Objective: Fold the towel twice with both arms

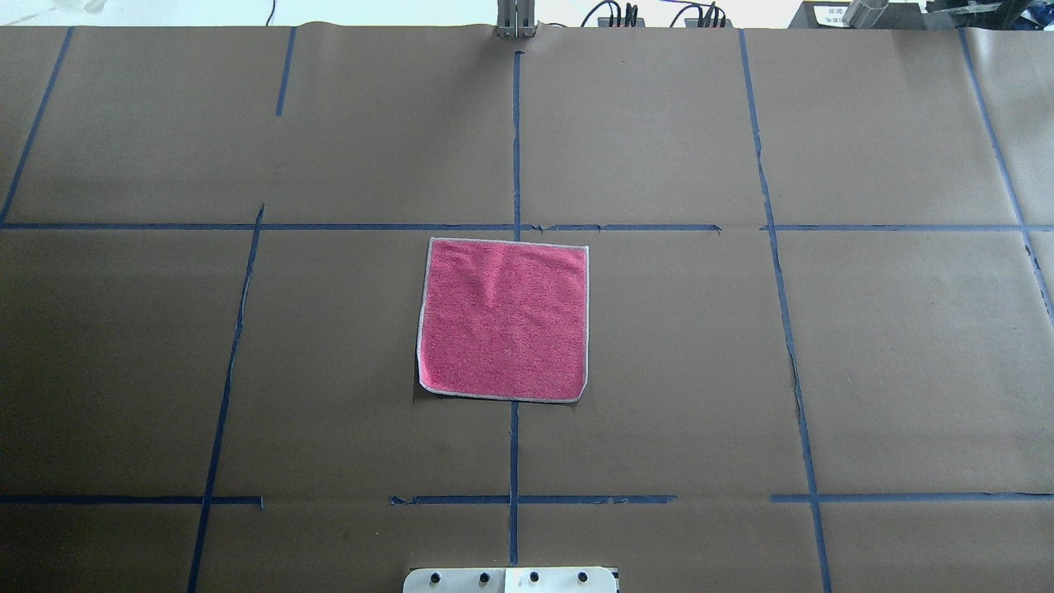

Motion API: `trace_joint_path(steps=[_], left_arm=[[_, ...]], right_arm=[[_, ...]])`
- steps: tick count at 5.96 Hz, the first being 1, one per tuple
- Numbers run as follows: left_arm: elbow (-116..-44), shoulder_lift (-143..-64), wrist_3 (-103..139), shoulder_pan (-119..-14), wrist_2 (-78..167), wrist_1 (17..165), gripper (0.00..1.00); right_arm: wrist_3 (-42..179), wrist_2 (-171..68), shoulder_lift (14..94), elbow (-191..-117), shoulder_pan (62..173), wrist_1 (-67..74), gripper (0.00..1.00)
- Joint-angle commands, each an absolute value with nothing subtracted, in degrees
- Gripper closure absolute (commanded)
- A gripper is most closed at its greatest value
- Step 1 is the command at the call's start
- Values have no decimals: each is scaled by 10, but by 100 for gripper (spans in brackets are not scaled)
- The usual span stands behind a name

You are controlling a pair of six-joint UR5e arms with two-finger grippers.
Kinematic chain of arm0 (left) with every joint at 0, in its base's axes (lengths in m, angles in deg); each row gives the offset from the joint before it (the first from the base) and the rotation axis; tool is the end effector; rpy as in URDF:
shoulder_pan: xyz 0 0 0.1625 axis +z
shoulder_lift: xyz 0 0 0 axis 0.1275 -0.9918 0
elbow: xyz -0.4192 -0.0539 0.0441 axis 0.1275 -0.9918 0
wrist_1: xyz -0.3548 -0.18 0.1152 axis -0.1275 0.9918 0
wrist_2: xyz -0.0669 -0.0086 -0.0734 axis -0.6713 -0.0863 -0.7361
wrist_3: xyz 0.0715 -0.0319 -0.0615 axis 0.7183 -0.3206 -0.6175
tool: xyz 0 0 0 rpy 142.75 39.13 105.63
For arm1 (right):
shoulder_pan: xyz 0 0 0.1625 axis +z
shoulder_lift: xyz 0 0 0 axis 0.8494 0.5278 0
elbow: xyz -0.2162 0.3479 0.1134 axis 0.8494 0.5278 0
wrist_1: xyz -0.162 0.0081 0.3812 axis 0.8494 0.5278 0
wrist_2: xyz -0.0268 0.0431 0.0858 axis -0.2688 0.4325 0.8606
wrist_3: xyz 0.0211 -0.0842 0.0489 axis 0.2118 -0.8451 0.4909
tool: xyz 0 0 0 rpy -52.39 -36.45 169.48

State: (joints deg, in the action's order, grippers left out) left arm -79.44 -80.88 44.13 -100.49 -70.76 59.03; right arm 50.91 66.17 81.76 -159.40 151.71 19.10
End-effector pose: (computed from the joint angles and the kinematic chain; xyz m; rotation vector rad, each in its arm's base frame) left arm -0.0861 -0.4534 0.6863 -0.0285 0.8220 0.0787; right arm 0.0833 -0.4330 0.6400 0.0219 -0.8855 0.0479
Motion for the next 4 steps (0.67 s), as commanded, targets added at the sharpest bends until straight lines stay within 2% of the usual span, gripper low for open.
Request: trace_joint_path(steps=[1,3,4], left_arm=[[-795,-810,441,-1005,-708,590,0],[-796,-809,443,-1005,-708,615,0],[-804,-810,440,-1004,-708,629,0]], right_arm=[[509,662,817,-1597,1517,191,0],[511,663,809,-1598,1517,190,0],[511,665,781,-1597,1510,197,0]])
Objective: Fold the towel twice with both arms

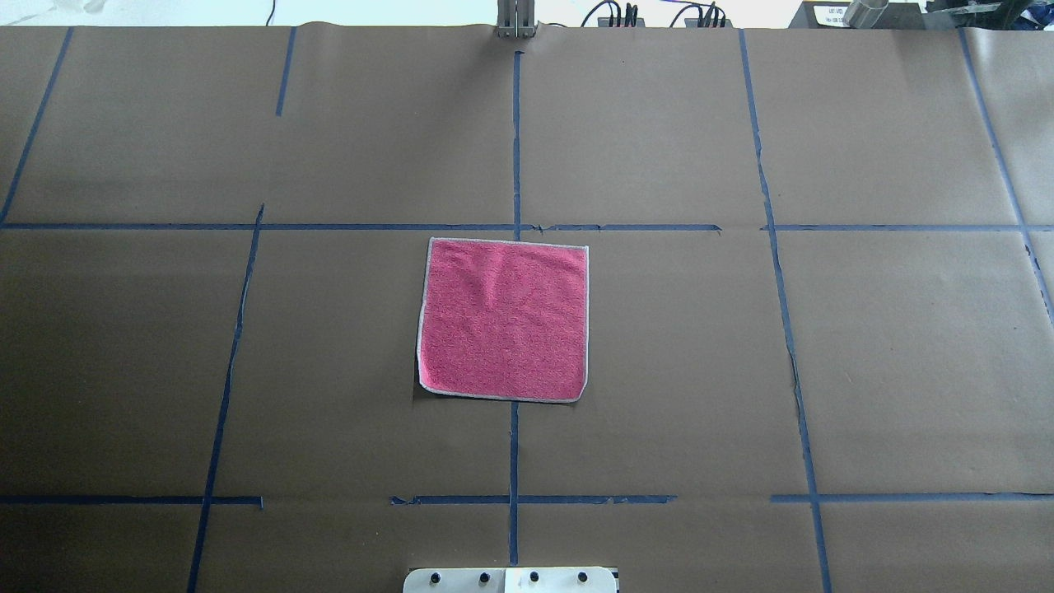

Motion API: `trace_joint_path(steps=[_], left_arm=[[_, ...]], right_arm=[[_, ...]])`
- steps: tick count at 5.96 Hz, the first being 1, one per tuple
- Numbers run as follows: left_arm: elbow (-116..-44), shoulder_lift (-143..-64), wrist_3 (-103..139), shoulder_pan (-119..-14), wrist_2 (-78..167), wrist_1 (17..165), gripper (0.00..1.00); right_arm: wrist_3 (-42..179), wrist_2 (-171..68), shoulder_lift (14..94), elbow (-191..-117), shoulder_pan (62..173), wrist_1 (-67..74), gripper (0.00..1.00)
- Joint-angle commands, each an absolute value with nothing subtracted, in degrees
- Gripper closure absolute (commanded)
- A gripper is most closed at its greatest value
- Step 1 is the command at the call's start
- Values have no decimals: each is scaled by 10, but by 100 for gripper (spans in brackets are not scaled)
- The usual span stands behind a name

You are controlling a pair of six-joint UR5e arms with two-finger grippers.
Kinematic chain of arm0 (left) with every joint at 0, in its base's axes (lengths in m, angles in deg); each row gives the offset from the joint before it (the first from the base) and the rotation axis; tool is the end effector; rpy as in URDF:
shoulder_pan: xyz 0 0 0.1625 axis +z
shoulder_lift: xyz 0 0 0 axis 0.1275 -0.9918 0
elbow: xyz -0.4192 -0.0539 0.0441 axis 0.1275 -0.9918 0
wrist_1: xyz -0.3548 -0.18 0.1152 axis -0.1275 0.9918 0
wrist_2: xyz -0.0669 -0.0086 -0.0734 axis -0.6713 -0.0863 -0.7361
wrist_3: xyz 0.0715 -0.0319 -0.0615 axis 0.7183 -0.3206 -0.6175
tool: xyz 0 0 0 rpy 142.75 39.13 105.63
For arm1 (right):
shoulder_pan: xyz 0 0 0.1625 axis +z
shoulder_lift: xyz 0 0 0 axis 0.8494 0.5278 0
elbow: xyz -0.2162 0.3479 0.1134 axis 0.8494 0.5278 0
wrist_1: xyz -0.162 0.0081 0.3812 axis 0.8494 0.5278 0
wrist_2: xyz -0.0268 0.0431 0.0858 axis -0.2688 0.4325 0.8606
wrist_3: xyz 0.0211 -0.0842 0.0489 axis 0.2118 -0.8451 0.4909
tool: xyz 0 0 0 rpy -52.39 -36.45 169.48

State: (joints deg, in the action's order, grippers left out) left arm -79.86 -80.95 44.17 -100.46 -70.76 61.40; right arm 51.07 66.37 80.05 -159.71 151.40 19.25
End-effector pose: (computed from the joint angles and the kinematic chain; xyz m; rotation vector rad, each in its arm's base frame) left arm -0.0861 -0.4580 0.6784 0.0184 0.8170 0.1003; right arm 0.0816 -0.4476 0.6241 0.0488 -0.8879 0.0309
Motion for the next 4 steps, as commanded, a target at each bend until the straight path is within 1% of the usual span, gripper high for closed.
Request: trace_joint_path(steps=[1,3,4], left_arm=[[-835,-810,407,-987,-708,629,0],[-947,-810,231,-876,-708,628,0],[-997,-815,146,-824,-708,630,0]], right_arm=[[511,658,751,-1592,1498,197,0],[513,673,729,-1589,1477,191,0],[527,674,697,-1605,1440,199,0]])
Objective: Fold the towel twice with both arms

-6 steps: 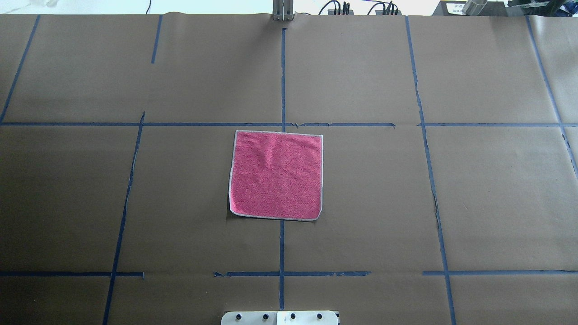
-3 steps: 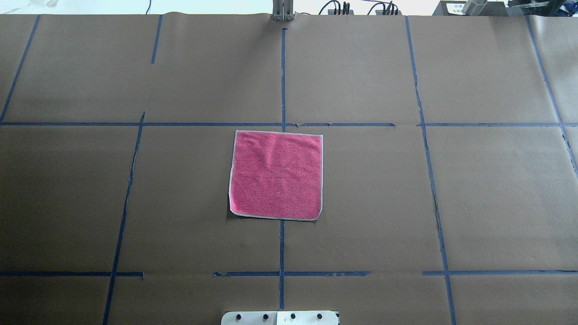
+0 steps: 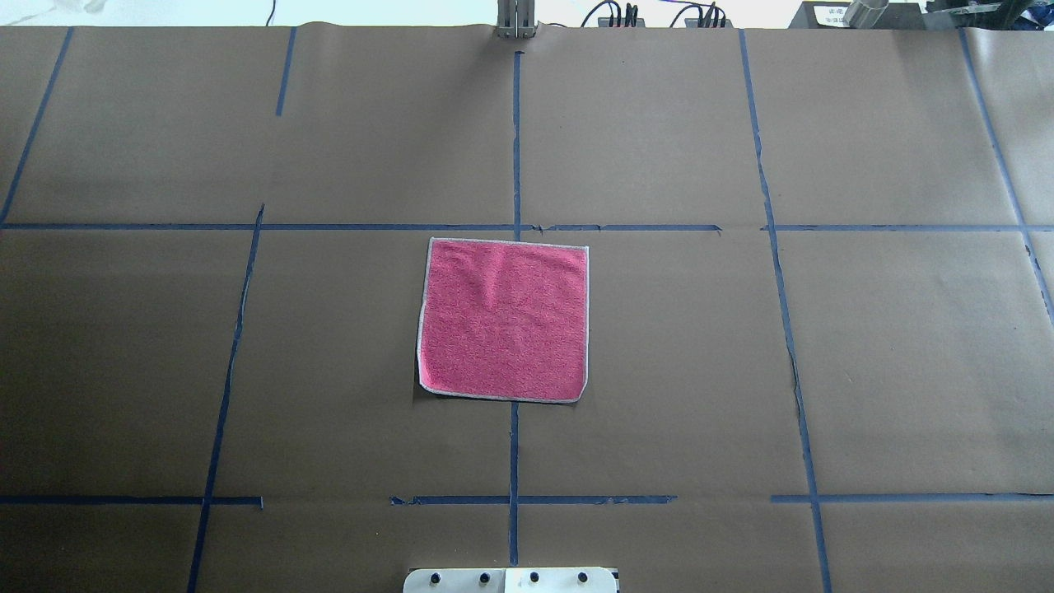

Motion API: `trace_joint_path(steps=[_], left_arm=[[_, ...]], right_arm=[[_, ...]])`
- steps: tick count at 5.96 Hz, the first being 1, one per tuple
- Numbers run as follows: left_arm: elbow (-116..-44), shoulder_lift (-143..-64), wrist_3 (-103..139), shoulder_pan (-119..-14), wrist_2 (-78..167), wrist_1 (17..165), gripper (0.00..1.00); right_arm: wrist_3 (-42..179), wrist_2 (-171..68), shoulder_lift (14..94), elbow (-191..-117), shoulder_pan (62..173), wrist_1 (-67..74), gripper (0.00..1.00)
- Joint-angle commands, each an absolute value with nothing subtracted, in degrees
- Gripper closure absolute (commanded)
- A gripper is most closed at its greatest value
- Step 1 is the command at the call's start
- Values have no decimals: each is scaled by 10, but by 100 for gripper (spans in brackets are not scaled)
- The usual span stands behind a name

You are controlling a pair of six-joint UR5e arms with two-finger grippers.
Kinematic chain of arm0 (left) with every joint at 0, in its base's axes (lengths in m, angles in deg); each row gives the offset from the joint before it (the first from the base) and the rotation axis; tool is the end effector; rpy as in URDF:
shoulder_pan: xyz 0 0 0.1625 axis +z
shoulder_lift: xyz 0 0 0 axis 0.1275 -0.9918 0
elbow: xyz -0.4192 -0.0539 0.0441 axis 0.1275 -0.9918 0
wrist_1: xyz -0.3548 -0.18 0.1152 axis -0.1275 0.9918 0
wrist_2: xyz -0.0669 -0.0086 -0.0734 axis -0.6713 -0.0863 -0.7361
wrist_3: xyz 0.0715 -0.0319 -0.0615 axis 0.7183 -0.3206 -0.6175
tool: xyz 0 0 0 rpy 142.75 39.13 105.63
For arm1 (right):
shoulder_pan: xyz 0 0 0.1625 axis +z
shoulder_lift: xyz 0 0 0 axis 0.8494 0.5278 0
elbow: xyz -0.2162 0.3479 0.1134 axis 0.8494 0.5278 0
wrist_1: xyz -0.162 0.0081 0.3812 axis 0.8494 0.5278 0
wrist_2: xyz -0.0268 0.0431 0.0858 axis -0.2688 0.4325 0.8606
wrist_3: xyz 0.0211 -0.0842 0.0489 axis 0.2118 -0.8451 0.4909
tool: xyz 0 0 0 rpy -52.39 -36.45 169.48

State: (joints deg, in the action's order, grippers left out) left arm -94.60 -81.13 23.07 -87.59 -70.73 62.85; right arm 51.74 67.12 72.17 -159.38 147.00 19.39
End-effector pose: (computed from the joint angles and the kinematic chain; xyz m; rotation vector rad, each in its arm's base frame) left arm 0.0197 -0.4754 0.5478 0.0454 0.8293 0.0808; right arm 0.0450 -0.5114 0.5599 0.1298 -0.9017 -0.0882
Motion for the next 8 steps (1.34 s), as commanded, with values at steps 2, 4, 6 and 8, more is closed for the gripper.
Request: trace_joint_path(steps=[2,4,6,8], left_arm=[[-1039,-909,-76,-697,-700,627,0],[-1038,-1005,-270,-571,-636,626,0],[-1025,-1061,-431,-435,-537,629,0],[-950,-1144,-537,-352,-464,632,0]], right_arm=[[747,657,603,-1614,1332,191,0],[948,560,536,-1647,1190,191,0],[1114,496,530,-1718,1096,190,0],[1258,438,512,-1737,983,140,0]])
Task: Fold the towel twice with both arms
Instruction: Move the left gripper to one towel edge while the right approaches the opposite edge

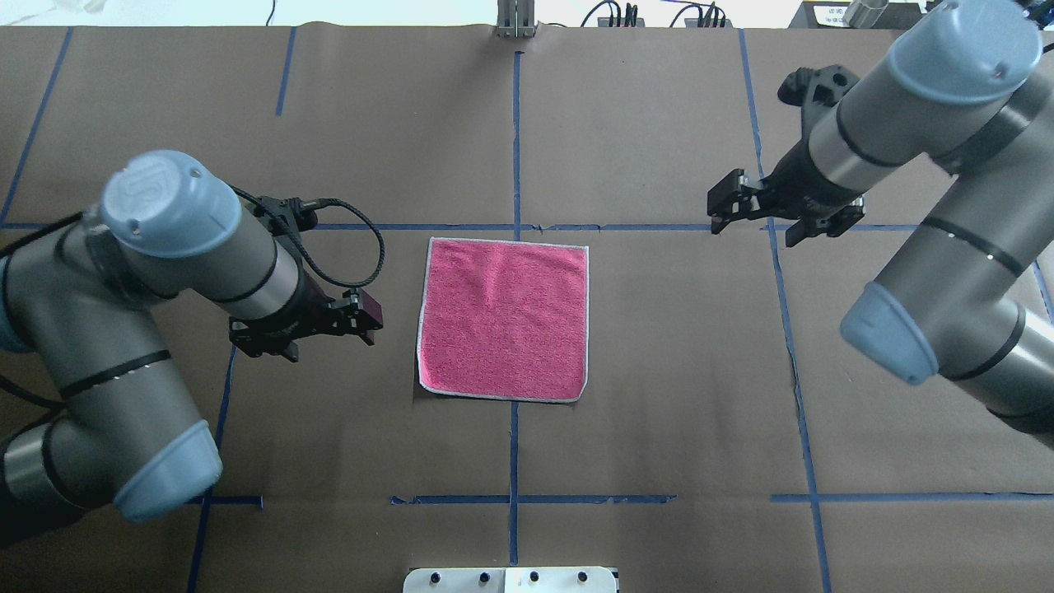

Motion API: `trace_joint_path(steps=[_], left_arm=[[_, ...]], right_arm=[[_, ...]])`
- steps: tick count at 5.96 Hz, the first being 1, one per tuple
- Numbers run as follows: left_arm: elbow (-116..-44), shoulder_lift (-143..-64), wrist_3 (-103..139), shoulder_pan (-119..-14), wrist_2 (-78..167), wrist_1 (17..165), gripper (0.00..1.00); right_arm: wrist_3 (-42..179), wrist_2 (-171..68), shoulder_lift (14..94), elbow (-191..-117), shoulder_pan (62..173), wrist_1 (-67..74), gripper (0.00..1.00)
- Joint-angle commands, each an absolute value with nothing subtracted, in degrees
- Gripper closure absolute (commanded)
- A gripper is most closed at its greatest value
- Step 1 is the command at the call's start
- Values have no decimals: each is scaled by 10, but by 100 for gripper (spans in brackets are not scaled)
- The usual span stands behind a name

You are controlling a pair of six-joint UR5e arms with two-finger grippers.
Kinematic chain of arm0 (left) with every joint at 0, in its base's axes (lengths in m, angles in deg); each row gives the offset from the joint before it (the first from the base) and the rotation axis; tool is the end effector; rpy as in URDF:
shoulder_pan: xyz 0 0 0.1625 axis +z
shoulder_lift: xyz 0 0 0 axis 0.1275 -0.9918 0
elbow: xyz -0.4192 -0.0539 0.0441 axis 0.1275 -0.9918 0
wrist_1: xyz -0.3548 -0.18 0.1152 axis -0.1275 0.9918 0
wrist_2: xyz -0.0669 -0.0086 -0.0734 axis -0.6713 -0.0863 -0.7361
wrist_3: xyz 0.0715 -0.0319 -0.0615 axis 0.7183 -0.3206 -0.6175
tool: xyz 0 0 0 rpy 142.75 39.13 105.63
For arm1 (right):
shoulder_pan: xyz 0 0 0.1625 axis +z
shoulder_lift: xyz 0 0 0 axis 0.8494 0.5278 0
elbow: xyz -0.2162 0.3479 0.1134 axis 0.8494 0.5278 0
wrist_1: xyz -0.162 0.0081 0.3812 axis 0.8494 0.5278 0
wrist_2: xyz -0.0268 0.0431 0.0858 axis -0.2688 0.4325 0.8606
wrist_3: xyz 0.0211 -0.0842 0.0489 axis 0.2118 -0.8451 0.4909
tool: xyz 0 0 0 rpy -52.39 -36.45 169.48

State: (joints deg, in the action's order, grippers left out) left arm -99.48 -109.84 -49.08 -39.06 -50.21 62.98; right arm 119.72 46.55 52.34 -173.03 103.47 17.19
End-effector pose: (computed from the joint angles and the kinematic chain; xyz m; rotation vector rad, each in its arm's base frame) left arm 0.4539 -0.3861 0.2541 -0.1419 0.8710 -0.2057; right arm -0.3440 -0.4644 0.2739 -0.0114 -0.9100 0.1661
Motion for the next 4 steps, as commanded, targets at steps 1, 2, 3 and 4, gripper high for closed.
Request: trace_joint_path(steps=[1,2,3,4], left_arm=[[-891,-1166,-547,-351,-454,673,7],[-853,-1165,-572,-346,-454,734,19],[-843,-1164,-576,-346,-454,747,30],[-842,-1163,-576,-344,-454,747,40]], right_arm=[[1304,409,509,-1737,951,134,0],[1316,380,506,-1734,924,134,0],[1320,378,504,-1734,923,134,0],[1320,378,504,-1736,924,134,0]])
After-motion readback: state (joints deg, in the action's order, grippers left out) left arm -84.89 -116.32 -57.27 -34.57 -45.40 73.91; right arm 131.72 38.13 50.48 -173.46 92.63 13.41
